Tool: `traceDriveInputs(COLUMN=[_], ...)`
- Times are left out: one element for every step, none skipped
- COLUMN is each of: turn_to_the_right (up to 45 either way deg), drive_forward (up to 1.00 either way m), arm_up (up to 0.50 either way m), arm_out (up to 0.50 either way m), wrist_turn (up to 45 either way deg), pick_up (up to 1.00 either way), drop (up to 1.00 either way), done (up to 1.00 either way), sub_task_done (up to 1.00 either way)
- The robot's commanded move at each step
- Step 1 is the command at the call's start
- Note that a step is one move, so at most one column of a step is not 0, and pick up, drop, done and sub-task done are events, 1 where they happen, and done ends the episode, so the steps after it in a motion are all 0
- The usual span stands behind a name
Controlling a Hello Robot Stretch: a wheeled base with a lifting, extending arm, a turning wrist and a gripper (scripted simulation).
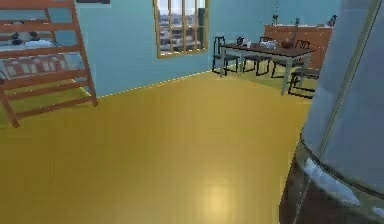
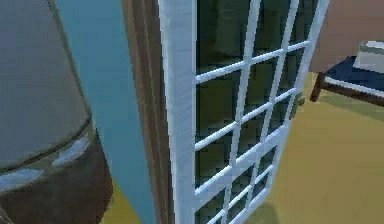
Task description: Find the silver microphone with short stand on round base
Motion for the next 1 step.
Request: traceDriveInputs(turn_to_the_right=[0.0], drive_forward=[1.00], arm_up=[0.00], arm_out=[0.00], wrist_turn=[0.0], pick_up=[0.00], drop=[0.00], done=[0.00], sub_task_done=[0.00])
